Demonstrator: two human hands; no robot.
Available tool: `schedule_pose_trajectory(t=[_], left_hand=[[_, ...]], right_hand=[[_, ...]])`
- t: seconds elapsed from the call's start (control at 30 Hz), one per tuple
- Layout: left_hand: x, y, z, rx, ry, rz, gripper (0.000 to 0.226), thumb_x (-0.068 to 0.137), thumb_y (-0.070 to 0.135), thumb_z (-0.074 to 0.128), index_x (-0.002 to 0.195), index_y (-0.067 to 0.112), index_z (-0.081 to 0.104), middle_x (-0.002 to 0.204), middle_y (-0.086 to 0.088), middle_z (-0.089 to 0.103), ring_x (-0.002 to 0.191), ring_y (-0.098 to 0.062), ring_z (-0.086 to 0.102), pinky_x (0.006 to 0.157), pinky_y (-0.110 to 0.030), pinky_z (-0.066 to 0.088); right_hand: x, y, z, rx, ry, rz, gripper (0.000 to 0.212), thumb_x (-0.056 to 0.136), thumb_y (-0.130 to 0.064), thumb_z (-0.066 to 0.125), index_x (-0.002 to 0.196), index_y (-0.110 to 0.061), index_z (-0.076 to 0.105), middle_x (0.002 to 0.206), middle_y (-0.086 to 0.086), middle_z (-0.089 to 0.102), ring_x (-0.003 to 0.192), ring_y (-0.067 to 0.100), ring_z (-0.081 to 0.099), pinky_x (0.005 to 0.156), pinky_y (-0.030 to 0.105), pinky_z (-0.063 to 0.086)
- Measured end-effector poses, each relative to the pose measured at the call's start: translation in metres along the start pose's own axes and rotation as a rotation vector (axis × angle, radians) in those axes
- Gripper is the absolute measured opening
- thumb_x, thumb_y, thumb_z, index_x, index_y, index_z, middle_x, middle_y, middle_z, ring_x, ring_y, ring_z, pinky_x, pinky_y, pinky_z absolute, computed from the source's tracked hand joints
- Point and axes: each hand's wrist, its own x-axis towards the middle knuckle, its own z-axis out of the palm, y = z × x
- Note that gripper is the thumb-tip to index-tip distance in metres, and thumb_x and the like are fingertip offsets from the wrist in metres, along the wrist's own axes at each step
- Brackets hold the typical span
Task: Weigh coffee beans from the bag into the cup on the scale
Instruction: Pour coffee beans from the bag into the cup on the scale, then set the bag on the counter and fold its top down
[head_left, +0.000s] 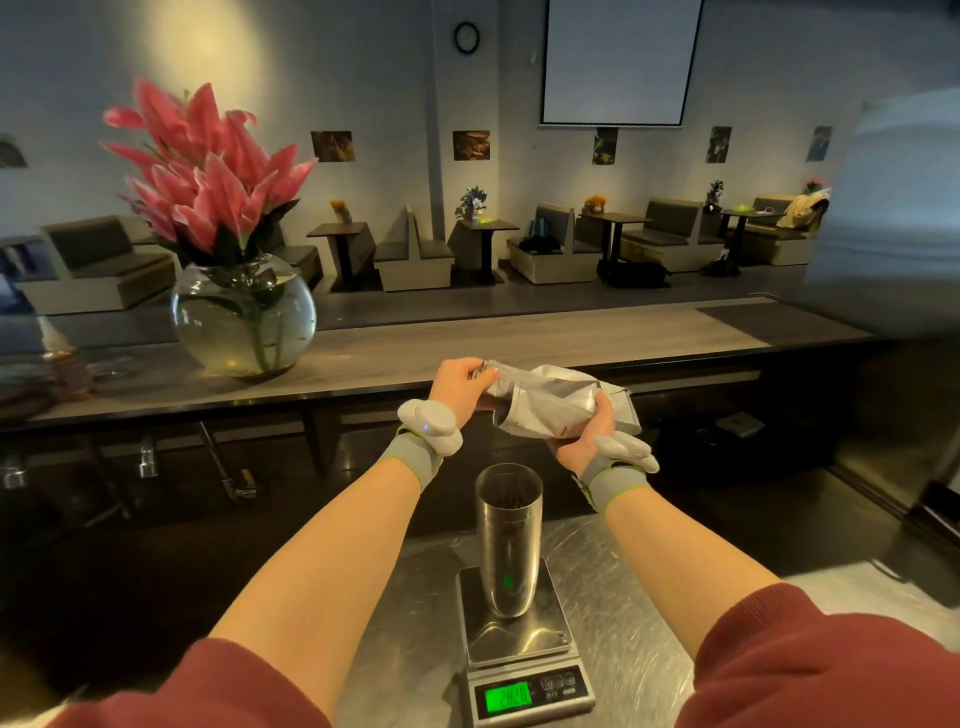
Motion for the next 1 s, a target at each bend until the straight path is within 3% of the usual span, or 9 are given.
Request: schedule_pose_trajectory(t=[0.07, 0.2, 0.3, 0.4, 0.57, 0.73, 0.8, 0.9, 1.0], left_hand=[[0.004, 0.010, -0.008, 0.101, 0.048, 0.054, 0.018, 0.090, 0.010, 0.052, 0.074, 0.003, 0.057, 0.075, -0.015, 0.052, 0.075, -0.023, 0.049, 0.077, -0.049, 0.051], [0.002, 0.035, -0.029, 0.235, 0.158, 0.157, 0.023, 0.093, 0.014, 0.049, 0.083, -0.001, 0.064, 0.075, -0.012, 0.053, 0.068, -0.017, 0.047, 0.063, -0.023, 0.036], [-0.002, 0.048, -0.052, 0.280, 0.224, 0.202, 0.028, 0.094, 0.017, 0.048, 0.104, -0.003, 0.066, 0.097, -0.018, 0.066, 0.088, -0.023, 0.057, 0.079, -0.028, 0.044], [-0.004, 0.055, -0.073, 0.349, 0.224, 0.224, 0.029, 0.094, 0.017, 0.048, 0.109, -0.001, 0.065, 0.109, -0.019, 0.068, 0.103, -0.030, 0.060, 0.089, -0.033, 0.046], [-0.015, 0.042, -0.114, 0.460, 0.213, 0.177, 0.027, 0.093, 0.019, 0.049, 0.106, 0.004, 0.068, 0.108, -0.015, 0.070, 0.103, -0.028, 0.062, 0.088, -0.032, 0.045], [-0.038, 0.013, -0.137, 0.521, 0.175, 0.077, 0.028, 0.093, 0.015, 0.048, 0.103, -0.002, 0.068, 0.105, -0.018, 0.069, 0.097, -0.032, 0.062, 0.087, -0.037, 0.049], [-0.047, -0.003, -0.143, 0.539, 0.152, 0.046, 0.028, 0.093, 0.014, 0.048, 0.101, -0.003, 0.068, 0.103, -0.020, 0.069, 0.095, -0.034, 0.062, 0.084, -0.038, 0.049], [-0.061, -0.031, -0.143, 0.564, 0.077, -0.045, 0.028, 0.093, 0.015, 0.047, 0.100, -0.002, 0.067, 0.098, -0.019, 0.067, 0.085, -0.027, 0.058, 0.077, -0.035, 0.047], [-0.073, -0.056, -0.136, 0.547, 0.045, -0.143, 0.028, 0.094, 0.015, 0.046, 0.103, -0.001, 0.067, 0.096, -0.016, 0.065, 0.082, -0.022, 0.056, 0.076, -0.036, 0.049]], right_hand=[[-0.004, 0.003, 0.007, 0.064, -0.036, 0.034, 0.062, 0.088, -0.047, 0.057, 0.141, -0.025, 0.036, 0.142, 0.012, 0.047, 0.125, 0.033, 0.051, 0.091, 0.046, 0.050], [-0.018, 0.013, 0.027, 0.151, -0.145, 0.136, 0.057, 0.090, -0.044, 0.055, 0.139, -0.020, 0.038, 0.136, 0.014, 0.051, 0.122, 0.035, 0.053, 0.091, 0.047, 0.050], [-0.026, 0.029, 0.043, 0.128, -0.230, 0.247, 0.051, 0.090, -0.043, 0.056, 0.129, -0.013, 0.045, 0.125, 0.016, 0.056, 0.122, 0.035, 0.054, 0.099, 0.047, 0.049], [-0.031, 0.044, 0.053, 0.055, -0.321, 0.373, 0.051, 0.091, -0.041, 0.055, 0.129, -0.008, 0.048, 0.130, 0.018, 0.056, 0.122, 0.037, 0.053, 0.102, 0.049, 0.047], [-0.046, 0.081, 0.061, -0.324, -0.432, 0.553, 0.039, 0.096, -0.031, 0.050, 0.124, -0.004, 0.054, 0.130, 0.019, 0.055, 0.130, 0.038, 0.045, 0.102, 0.048, 0.044], [-0.054, 0.121, 0.051, -0.542, -0.497, 0.717, 0.049, 0.097, -0.039, 0.044, 0.134, -0.008, 0.050, 0.140, 0.016, 0.051, 0.129, 0.035, 0.046, 0.099, 0.052, 0.044], [-0.058, 0.137, 0.042, -0.623, -0.508, 0.652, 0.049, 0.098, -0.036, 0.041, 0.138, -0.008, 0.044, 0.145, 0.017, 0.046, 0.134, 0.036, 0.042, 0.096, 0.051, 0.044], [-0.068, 0.154, 0.030, -0.853, -0.505, 0.481, 0.049, 0.102, -0.031, 0.032, 0.143, -0.004, 0.033, 0.150, 0.017, 0.038, 0.137, 0.035, 0.038, 0.074, 0.042, 0.048], [-0.065, 0.165, 0.020, -1.099, -0.473, 0.467, 0.051, 0.103, -0.030, 0.030, 0.145, -0.001, 0.029, 0.147, 0.020, 0.041, 0.133, 0.035, 0.044, 0.061, 0.029, 0.057]])
